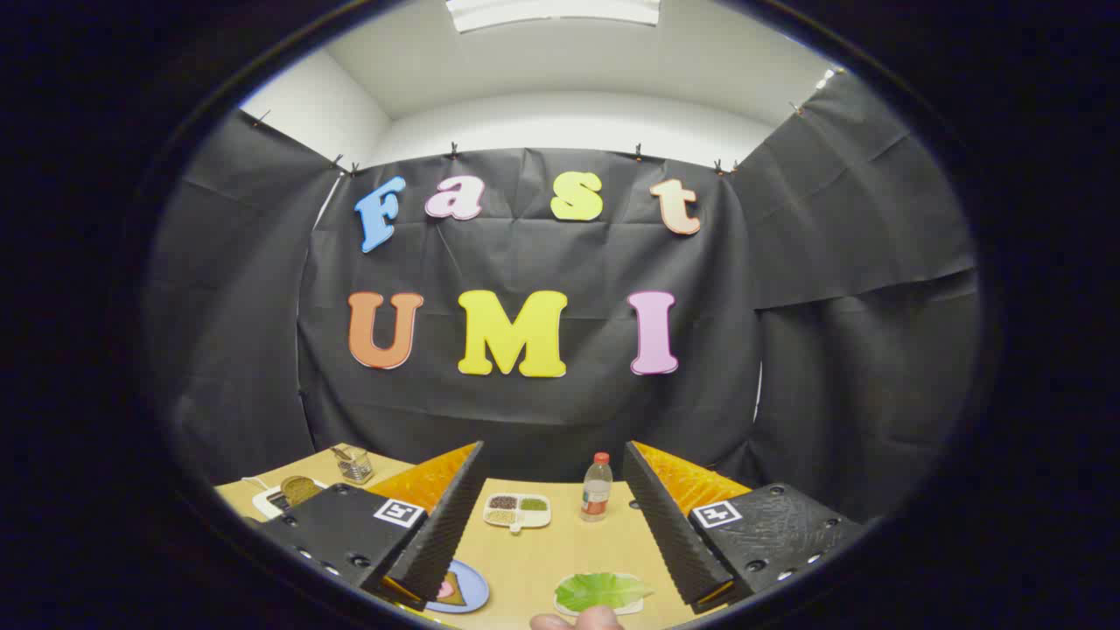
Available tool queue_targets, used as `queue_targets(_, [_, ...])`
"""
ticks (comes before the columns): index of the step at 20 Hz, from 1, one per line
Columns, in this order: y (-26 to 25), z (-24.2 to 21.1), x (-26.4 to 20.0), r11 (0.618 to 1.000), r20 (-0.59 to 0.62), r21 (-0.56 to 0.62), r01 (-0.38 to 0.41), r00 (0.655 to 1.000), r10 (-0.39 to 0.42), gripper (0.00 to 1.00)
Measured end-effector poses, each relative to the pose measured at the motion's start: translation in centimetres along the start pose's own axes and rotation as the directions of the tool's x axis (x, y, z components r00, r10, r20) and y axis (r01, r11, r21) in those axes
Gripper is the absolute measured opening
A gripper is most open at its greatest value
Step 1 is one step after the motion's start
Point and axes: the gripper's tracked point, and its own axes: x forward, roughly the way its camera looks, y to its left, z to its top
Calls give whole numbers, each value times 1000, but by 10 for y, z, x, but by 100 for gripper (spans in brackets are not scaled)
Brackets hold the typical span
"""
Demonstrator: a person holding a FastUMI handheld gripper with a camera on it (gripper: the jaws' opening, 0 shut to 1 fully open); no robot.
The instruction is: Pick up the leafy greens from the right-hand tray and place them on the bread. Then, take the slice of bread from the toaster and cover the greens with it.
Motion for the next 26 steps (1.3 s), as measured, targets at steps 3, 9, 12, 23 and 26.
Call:
queue_targets(3, [-16, 5, 3, 1000, 27, 17, 9, 1000, -10, 95])
queue_targets(9, [-31, -8, 10, 1000, -10, 24, -6, 1000, 6, 95])
queue_targets(12, [-30, -17, 6, 999, -28, 31, -21, 999, 22, 94])
queue_targets(23, [-37, -57, 5, 999, -131, 30, -36, 991, 39, 94])
queue_targets(26, [-30, -70, 7, 997, -167, 27, -72, 983, 75, 94])
